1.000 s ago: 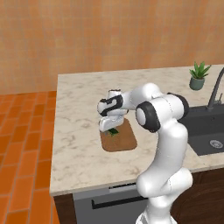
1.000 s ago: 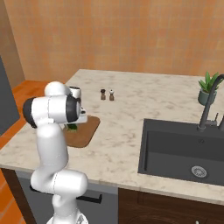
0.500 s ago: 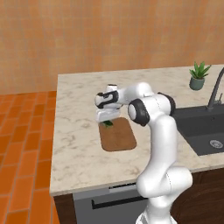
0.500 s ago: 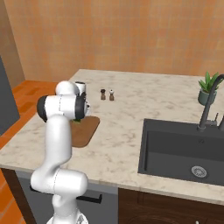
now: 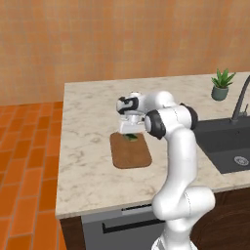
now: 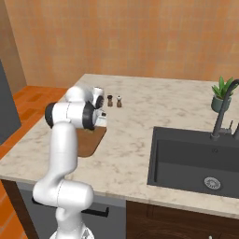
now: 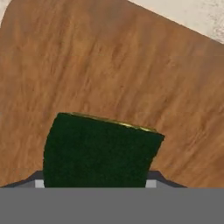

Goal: Pick up the sponge from the counter and clean the cutting board by briefly scrubbing or pressing down on the cutting board. Once finished, release the sponge.

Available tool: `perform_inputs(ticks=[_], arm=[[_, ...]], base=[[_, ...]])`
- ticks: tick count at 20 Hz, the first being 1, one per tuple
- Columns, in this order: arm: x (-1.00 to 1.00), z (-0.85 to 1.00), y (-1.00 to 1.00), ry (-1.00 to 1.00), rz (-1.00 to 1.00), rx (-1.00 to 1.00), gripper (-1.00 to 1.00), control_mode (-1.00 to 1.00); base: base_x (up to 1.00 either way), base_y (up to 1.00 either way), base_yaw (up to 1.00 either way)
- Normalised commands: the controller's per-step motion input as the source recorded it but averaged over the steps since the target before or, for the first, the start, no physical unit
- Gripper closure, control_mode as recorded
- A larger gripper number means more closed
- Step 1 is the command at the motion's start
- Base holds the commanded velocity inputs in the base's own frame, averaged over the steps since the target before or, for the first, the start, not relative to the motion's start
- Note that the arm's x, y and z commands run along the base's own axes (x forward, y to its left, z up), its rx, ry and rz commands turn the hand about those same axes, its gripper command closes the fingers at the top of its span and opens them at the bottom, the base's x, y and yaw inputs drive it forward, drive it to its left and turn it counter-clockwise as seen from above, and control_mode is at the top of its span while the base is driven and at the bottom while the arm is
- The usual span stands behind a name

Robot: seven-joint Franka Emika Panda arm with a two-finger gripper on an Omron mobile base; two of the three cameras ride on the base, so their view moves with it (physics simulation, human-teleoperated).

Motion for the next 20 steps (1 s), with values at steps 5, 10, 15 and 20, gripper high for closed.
perform_inputs(ticks=[5,10,15,20], arm=[[-0.84,-0.34,-0.62,0.0,-0.01,0.0,1.0,-1.0],[-0.69,-0.43,0.5,-0.01,0.02,-0.16,1.0,-1.0],[-1.0,-0.48,0.73,-0.1,0.2,-0.27,1.0,-1.0],[-1.0,-0.31,0.11,-0.19,0.16,-0.06,1.0,-1.0]], base=[[0.0,0.0,0.0],[0.0,0.0,0.0],[0.0,0.0,0.0],[0.0,0.0,0.0]])
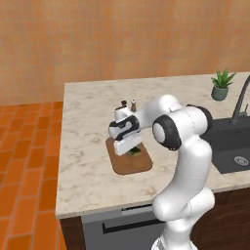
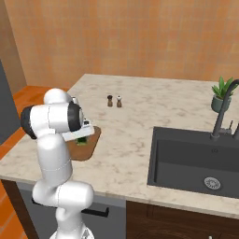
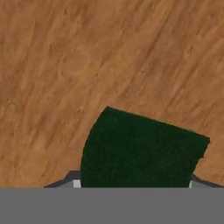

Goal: Pick up the sponge from the counter and clean the cutting board by briefly scrubbing or pressing down on the cutting board. Once finished, release the sponge.

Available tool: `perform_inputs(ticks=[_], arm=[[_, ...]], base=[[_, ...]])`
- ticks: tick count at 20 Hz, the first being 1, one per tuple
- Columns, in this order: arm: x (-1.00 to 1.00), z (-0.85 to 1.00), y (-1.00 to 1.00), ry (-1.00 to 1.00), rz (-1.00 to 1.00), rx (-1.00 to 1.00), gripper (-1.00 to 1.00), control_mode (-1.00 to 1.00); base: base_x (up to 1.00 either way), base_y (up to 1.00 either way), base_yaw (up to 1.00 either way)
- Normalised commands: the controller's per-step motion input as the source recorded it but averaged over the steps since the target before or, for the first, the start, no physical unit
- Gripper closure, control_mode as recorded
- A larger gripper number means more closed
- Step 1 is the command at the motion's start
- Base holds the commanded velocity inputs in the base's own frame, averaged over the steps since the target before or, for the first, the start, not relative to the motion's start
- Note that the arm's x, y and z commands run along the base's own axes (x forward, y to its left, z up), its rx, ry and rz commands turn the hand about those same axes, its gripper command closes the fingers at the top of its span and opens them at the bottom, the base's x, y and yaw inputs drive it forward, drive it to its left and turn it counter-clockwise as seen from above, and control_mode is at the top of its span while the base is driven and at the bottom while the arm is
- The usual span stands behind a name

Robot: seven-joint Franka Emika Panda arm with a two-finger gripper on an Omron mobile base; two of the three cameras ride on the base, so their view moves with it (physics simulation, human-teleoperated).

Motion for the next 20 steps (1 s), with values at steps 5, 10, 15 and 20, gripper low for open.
perform_inputs(ticks=[5,10,15,20], arm=[[-0.62,0.06,-0.32,-0.32,0.05,0.06,1.0,-1.0],[0.45,0.19,-0.85,-0.09,0.0,0.2,1.0,-1.0],[0.96,0.0,-0.1,0.0,-0.08,0.02,1.0,-1.0],[1.0,0.3,0.02,0.01,-0.19,0.06,1.0,-1.0]], base=[[0.0,0.0,0.0],[0.0,0.0,0.0],[0.0,0.0,0.0],[0.0,0.0,0.0]])
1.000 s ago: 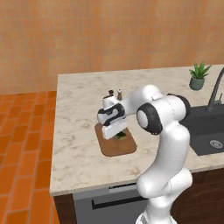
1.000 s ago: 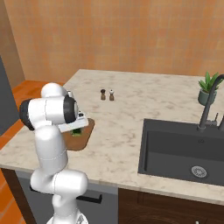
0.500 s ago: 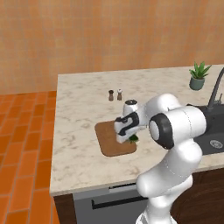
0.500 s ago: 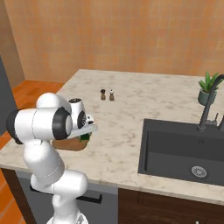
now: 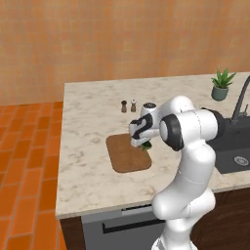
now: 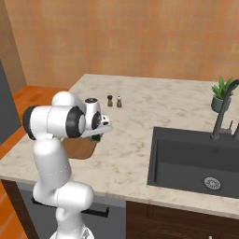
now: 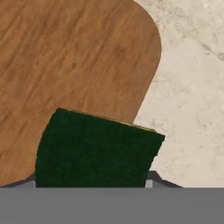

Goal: Pick up the sponge from the counter and clean the cutting board by briefly scrubbing or pressing down on the cutting board. Once finished, release the sponge.

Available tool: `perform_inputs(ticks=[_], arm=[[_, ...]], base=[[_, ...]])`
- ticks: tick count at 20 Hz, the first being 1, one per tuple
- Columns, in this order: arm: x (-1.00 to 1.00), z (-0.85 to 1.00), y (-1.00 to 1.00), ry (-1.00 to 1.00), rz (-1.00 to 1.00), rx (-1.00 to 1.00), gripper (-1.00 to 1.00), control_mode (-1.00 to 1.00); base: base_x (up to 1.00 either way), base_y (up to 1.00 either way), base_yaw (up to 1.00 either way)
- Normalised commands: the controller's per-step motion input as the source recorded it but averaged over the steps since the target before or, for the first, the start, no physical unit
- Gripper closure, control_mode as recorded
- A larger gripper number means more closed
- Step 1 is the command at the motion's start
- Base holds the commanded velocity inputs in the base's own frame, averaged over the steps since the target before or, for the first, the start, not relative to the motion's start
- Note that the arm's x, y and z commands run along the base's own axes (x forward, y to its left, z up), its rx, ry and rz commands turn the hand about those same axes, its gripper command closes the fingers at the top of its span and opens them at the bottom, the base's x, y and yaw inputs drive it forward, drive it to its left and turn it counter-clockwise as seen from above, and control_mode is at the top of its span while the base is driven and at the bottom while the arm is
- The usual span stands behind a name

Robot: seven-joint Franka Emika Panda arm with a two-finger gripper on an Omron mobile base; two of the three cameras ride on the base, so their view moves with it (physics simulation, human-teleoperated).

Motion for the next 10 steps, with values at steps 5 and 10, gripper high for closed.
perform_inputs(ticks=[5,10], arm=[[0.92,0.38,0.0,0.03,-0.14,0.06,1.0,-1.0],[0.18,-0.68,0.35,0.02,-0.04,0.02,1.0,-1.0]], base=[[0.0,0.0,0.0],[0.0,0.0,0.0]])
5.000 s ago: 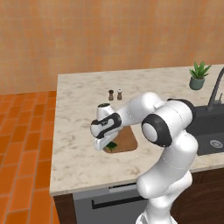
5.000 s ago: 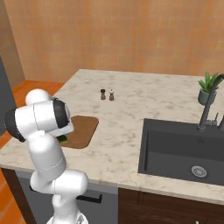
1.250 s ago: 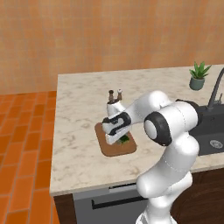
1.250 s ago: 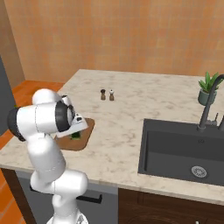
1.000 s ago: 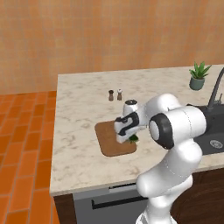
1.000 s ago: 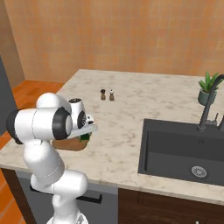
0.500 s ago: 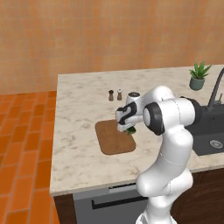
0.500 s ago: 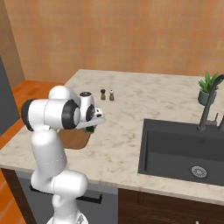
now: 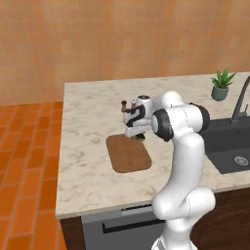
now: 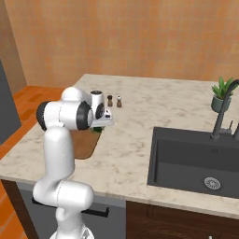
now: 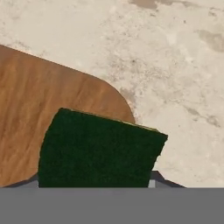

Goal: Pick up the sponge from the counter and clean the cutting board by briefly scrubbing or pressing down on the cutting board. Once finished, release the sponge.

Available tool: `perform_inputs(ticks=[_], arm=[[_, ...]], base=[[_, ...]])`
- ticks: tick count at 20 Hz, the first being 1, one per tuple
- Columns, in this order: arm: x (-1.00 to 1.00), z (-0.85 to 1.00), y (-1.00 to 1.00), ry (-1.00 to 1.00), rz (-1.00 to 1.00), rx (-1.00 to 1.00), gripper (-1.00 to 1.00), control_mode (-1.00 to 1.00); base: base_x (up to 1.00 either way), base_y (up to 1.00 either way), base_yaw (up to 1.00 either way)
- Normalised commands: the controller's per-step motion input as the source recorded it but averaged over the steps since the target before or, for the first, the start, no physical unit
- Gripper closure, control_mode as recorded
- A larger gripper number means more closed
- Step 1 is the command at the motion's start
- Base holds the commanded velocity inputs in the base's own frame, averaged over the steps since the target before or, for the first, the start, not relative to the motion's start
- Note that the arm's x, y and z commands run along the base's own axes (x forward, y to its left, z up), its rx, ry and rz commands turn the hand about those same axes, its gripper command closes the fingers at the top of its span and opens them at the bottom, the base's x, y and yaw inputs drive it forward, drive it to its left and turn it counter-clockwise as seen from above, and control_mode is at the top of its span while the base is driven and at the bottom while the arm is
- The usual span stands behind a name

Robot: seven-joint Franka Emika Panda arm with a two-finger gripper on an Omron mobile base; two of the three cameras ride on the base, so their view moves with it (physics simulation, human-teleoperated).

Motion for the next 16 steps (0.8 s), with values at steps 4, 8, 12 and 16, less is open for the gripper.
perform_inputs(ticks=[4,8,12,16], arm=[[0.06,-1.0,0.99,0.1,-0.02,0.0,1.0,-1.0],[0.19,-0.07,0.91,0.03,-0.08,0.0,1.0,-1.0],[0.1,-0.28,0.92,0.01,-0.08,-0.11,1.0,-1.0],[0.0,-0.96,0.74,0.0,0.0,-0.25,1.0,-1.0]], base=[[0.0,0.0,0.0],[0.0,0.0,0.0],[0.0,0.0,0.0],[0.0,0.0,0.0]])
